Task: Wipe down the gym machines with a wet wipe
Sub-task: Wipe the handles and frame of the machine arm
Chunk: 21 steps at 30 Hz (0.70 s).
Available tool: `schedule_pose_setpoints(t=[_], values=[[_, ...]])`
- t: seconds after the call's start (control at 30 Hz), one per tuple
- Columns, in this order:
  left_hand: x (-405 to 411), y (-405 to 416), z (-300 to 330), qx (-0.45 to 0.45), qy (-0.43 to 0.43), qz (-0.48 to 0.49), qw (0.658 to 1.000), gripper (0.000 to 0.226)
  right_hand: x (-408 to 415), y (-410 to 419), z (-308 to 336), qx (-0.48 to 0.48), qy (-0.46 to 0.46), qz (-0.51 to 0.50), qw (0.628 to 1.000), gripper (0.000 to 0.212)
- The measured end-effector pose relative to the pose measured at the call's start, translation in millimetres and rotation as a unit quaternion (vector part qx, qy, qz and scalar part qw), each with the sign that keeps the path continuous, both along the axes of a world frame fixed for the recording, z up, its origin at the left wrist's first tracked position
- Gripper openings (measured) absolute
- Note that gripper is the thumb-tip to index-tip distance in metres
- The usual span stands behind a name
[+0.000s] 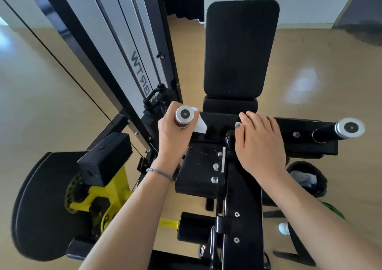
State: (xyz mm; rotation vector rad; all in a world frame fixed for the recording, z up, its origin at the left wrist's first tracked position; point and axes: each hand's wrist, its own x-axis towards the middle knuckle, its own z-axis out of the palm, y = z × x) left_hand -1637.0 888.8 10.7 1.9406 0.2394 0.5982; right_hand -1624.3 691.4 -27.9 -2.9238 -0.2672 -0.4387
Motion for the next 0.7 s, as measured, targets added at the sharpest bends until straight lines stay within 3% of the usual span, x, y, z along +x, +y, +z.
schedule_pose_setpoints(t=[0.07,0.47,0.57,0.7], values=[[-7.2,-6.7,21.1,0.025,-0.058,-0.01,0.998,0.027,1.2,0.8,-1.0,0.001,-0.006,-0.003,1.0,0.058],[-8.9,-15.2,48.8,0.143,-0.18,-0.025,0.973,0.023,1.2,0.2,-2.4,0.007,-0.018,-0.008,1.0,0.054],[-7.7,-12.1,47.4,0.065,-0.152,-0.035,0.986,0.016,0.6,0.7,-3.2,0.004,-0.012,-0.011,1.0,0.057],[-2.6,-1.8,42.8,-0.169,-0.069,-0.083,0.98,0.026,0.5,1.0,-3.5,0.004,-0.009,-0.014,1.0,0.057]])
